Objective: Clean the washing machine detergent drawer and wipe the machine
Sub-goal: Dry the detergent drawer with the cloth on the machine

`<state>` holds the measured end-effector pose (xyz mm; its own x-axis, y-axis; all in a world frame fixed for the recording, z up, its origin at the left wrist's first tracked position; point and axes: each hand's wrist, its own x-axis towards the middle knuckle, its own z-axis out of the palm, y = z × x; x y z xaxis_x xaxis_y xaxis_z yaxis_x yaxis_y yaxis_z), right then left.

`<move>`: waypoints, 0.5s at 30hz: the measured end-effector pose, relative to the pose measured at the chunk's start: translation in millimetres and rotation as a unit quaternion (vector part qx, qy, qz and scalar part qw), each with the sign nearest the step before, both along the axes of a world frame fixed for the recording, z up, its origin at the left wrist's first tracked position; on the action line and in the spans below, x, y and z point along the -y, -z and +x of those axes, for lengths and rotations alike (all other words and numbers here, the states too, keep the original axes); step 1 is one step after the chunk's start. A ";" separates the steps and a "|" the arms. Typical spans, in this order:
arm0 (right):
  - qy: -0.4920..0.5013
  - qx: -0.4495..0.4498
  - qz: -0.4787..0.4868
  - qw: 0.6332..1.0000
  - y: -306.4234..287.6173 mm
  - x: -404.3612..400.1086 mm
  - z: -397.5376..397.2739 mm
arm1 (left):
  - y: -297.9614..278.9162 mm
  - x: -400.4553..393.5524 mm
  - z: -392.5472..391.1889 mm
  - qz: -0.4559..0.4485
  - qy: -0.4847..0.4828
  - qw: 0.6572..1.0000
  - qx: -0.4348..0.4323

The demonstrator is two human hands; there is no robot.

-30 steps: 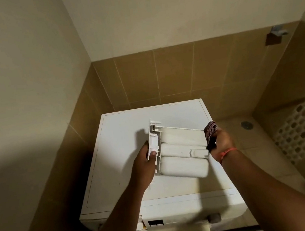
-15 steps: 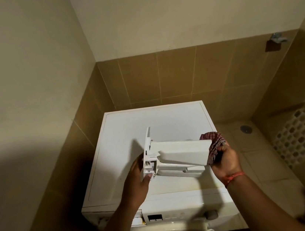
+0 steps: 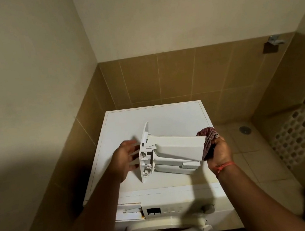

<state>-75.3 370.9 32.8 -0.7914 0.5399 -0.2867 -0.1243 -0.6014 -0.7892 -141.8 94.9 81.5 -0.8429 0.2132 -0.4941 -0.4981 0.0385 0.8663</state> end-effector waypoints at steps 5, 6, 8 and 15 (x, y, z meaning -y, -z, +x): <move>0.014 0.045 -0.067 0.997 -12.1 9.0 -5.5 | -30.3 -35.7 -0.1 -0.091 0.090 0.990 -0.063; 0.020 0.041 -0.088 0.995 -14.7 8.7 -5.4 | -29.8 -37.5 1.9 -0.091 0.081 0.988 -0.095; 0.033 0.028 -0.125 0.991 -15.7 6.7 -4.5 | -23.1 -34.6 5.2 -0.058 0.077 0.986 -0.137; 0.011 0.023 -0.049 0.998 16.8 5.0 18.3 | 10.9 -15.8 38.1 -0.022 0.147 0.967 -0.208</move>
<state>-57.0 365.9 16.0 -0.7639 0.5253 -0.3750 -0.1033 -0.6730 -0.7324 -103.8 110.7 70.6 -0.8770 0.4595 -0.1404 -0.0695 0.1677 0.9834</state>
